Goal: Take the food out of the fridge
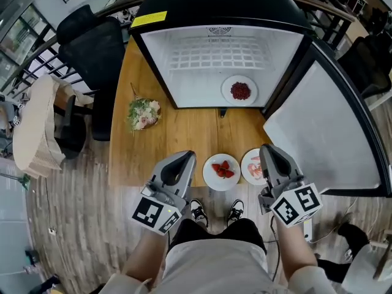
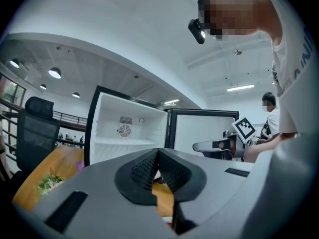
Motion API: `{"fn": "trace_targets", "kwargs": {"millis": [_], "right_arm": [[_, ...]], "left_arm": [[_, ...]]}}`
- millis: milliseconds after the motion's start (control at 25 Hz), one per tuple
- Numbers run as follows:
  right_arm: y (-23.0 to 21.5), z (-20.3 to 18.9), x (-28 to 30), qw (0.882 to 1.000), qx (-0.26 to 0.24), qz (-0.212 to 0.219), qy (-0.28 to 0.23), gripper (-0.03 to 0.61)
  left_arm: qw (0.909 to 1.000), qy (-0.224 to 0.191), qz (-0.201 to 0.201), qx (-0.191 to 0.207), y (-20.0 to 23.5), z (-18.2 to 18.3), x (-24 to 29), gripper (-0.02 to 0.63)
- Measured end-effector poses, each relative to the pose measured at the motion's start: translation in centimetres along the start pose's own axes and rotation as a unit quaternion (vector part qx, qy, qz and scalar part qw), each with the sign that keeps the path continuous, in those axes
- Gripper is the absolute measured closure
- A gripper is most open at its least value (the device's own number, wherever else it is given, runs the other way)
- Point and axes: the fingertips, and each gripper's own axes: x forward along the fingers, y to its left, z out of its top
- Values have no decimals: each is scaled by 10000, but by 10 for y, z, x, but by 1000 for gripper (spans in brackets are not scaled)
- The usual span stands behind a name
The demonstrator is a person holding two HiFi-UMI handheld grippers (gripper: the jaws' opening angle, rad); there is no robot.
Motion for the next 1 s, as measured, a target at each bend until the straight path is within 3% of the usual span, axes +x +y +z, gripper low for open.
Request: {"fn": "trace_targets", "kwargs": {"millis": [360,840,1000], "right_arm": [[7,52,-16,9982,-379,-130,-444,558],[10,53,-22,9983,-382,-142,-427,558],[18,53,-24,9972,-625,10,-419,558]], "left_arm": [[9994,-266,-39,222,-3,36,-9,606],[9989,-380,-103,270,-15,40,-13,606],[9988,-405,-72,279,-17,40,-14,606]]}}
